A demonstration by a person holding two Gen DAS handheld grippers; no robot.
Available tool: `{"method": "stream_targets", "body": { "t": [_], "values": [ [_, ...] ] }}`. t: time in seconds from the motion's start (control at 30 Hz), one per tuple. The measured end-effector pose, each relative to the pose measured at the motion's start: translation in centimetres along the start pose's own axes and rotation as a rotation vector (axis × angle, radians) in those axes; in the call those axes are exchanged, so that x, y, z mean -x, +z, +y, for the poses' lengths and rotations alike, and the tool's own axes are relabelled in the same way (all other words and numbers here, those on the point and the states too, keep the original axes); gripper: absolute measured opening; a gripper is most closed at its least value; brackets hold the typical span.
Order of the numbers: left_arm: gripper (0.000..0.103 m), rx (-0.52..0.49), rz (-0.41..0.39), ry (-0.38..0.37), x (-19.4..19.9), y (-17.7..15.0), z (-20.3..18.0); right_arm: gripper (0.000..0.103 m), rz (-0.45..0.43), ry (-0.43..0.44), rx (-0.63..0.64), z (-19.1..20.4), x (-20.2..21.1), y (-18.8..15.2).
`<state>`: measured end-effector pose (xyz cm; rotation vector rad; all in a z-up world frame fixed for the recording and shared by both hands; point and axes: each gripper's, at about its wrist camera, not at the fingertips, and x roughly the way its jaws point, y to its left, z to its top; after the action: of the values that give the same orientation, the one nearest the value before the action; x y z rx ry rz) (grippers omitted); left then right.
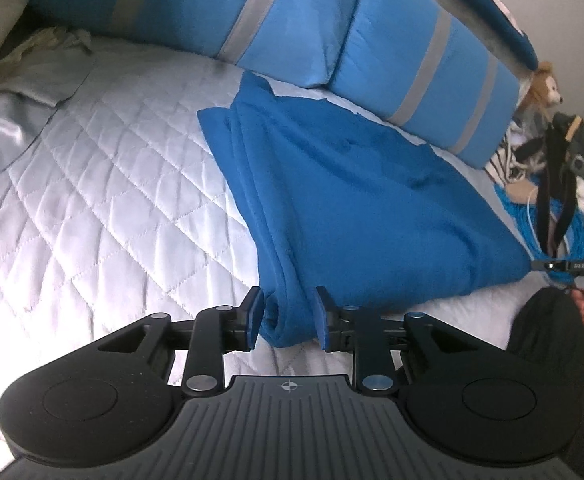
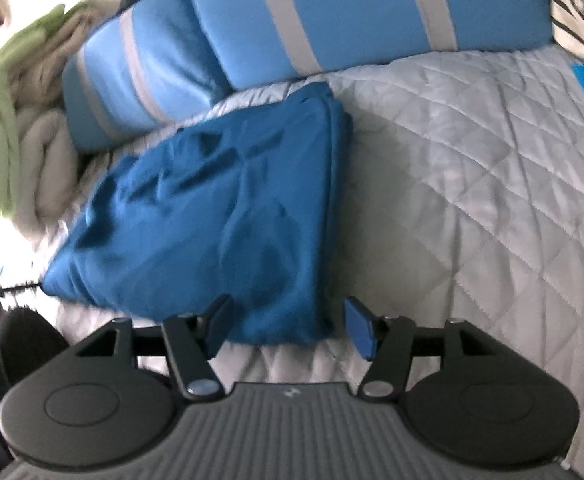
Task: Fold clothes
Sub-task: 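Close the left tool on the folded sweatshirt edge while the right tool closes beside it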
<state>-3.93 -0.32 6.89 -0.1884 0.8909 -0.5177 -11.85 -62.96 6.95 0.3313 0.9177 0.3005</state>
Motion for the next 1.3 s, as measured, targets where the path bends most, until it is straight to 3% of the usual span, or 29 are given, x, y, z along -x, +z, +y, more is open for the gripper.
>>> {"method": "stream_targets", "body": {
  "t": [0.07, 0.13, 0.17, 0.2, 0.27, 0.63, 1.3],
  "values": [
    [0.026, -0.037, 0.002, 0.011, -0.2, 0.0, -0.4, 0.068, -0.003, -0.012, 0.026, 0.0, -0.1, -0.4],
    [0.021, -0.072, 0.009, 0.023, -0.3, -0.2, -0.8, 0.043, -0.022, 0.000, 0.012, -0.3, -0.1, -0.5],
    [0.012, -0.091, 0.012, 0.029, -0.3, -0.2, -1.0, 0.035, -0.030, 0.006, 0.006, -0.5, 0.0, -0.6],
    [0.011, -0.104, 0.015, 0.037, -0.3, -0.2, -1.1, 0.020, -0.039, 0.011, 0.001, -0.6, 0.0, -0.6],
    [0.010, -0.121, 0.019, 0.058, -0.2, 0.0, -1.1, 0.011, -0.048, 0.004, -0.010, -0.8, 0.0, -0.5],
    [0.008, -0.206, 0.041, 0.157, 0.2, 1.1, -1.2, 0.006, -0.076, -0.068, -0.001, -0.8, 0.5, 0.2],
    [0.008, -0.200, 0.057, 0.135, 0.7, 0.3, -0.8, 0.006, -0.073, -0.070, -0.018, -1.1, 0.4, -0.3]
  ]
}}
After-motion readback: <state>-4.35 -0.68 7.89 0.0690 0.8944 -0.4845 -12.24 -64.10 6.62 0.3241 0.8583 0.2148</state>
